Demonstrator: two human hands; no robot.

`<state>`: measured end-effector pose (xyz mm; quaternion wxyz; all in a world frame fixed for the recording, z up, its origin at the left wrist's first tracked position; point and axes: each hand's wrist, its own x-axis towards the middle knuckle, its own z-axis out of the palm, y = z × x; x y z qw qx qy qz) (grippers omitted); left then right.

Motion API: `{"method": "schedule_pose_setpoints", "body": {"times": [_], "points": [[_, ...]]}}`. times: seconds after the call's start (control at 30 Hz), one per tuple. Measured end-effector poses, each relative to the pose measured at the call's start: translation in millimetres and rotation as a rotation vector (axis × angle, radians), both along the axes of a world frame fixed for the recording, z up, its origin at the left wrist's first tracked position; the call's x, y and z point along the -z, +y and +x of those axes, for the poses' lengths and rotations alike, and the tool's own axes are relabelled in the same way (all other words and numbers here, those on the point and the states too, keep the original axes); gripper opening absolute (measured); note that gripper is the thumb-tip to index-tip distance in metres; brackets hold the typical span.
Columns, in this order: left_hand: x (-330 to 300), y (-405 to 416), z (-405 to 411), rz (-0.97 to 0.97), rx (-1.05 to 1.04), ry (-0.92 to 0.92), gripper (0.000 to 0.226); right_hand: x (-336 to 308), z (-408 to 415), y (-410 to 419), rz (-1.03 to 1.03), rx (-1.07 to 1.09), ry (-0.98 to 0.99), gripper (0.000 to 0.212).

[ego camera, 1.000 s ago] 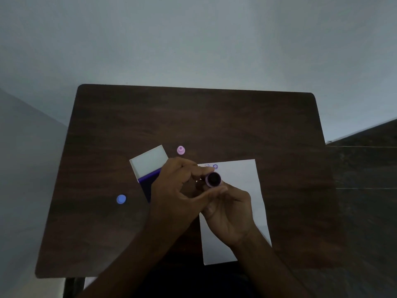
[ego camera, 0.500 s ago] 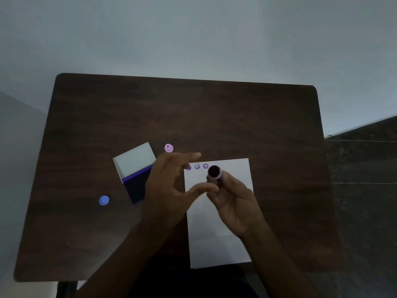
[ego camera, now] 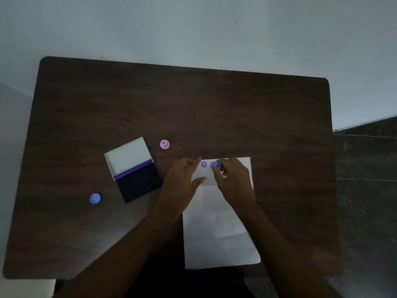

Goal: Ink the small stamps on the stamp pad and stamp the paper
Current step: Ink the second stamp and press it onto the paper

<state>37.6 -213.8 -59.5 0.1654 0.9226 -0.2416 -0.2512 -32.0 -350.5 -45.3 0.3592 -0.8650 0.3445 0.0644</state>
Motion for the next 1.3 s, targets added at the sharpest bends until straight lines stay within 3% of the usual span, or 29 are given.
{"method": "schedule_pose_setpoints", "body": {"times": [0.2, 0.47, 0.77, 1.0, 1.3], "points": [[16, -6, 10, 0.106, 0.100, 0.085, 0.077, 19, 3, -3, 0.040, -0.073, 0.161, 0.052], [19, -10, 10, 0.118, 0.130, -0.003, 0.072, 19, 4, -3, 0.034, -0.047, 0.159, 0.053], [22, -9, 9, 0.053, 0.099, -0.041, 0.069, 13, 6, 0, -0.013, -0.184, 0.194, 0.056], [18, -8, 12, 0.017, 0.086, -0.010, 0.066, 15, 12, 2, 0.110, -0.121, 0.288, 0.060], [8, -8, 17, 0.042, 0.095, 0.024, 0.059, 17, 15, 4, 0.081, -0.081, 0.264, 0.056]]}}
